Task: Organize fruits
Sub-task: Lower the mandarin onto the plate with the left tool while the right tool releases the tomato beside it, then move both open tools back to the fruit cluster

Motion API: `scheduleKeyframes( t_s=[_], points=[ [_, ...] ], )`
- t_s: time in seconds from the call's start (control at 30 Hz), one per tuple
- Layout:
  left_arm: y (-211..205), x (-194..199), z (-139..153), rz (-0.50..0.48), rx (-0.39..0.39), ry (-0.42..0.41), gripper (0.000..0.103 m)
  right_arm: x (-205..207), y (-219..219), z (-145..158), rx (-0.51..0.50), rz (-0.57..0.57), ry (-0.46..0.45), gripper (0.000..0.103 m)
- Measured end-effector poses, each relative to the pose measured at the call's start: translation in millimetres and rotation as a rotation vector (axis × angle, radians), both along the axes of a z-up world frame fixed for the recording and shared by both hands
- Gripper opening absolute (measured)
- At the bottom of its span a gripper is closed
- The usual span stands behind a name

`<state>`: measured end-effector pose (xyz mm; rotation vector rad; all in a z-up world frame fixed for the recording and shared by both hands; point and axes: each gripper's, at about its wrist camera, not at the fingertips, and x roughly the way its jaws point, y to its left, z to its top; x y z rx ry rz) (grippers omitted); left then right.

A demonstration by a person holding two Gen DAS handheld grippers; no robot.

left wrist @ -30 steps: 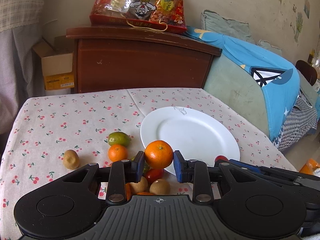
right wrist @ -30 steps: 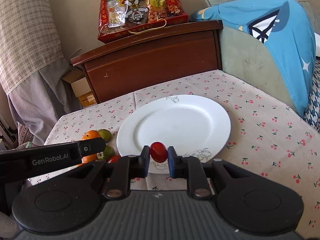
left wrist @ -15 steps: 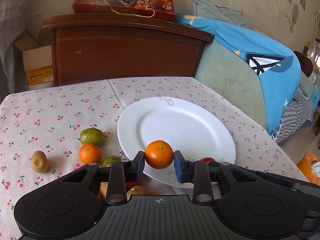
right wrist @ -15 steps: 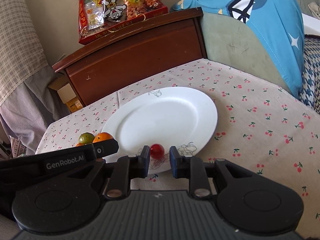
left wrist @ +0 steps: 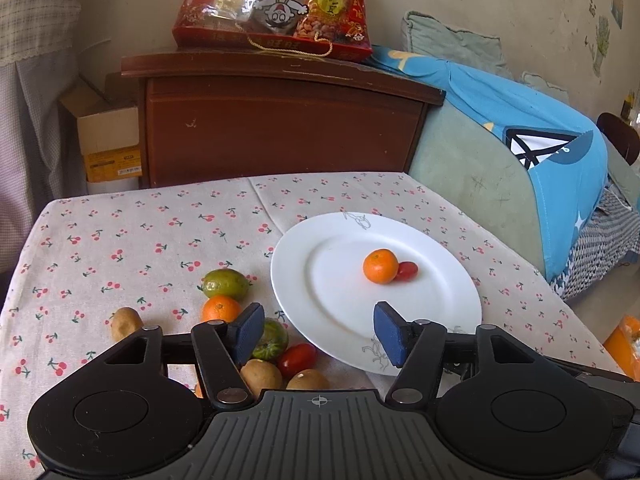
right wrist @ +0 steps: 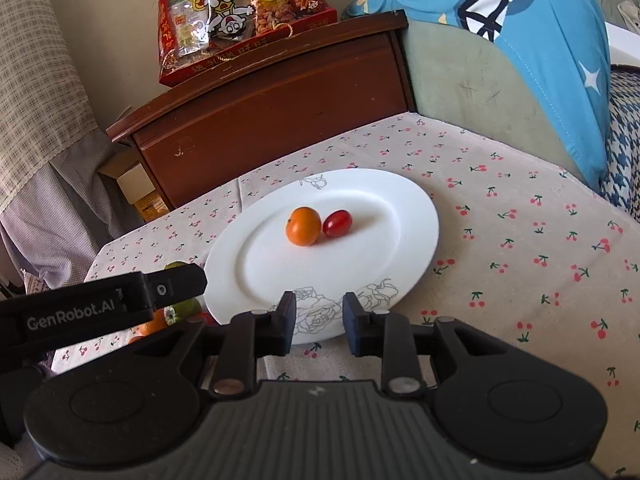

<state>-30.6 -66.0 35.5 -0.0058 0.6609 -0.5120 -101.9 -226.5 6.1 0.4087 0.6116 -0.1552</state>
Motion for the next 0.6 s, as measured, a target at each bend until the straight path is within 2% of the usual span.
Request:
scheduleKeyframes(
  t_s=[0.37,0.6],
  points=[
    [44.0,-6.9,6.4,0.13,-0.002,0.037,0.062,-8.0,15.2,2.2,0.006,0.07,0.013,0.032],
    [67.0,-11.1,0.5,0.22,0.03,0.079,0.062,-14.3,33.0,3.3,0.039,0.166,0.008,0.032]
  ],
)
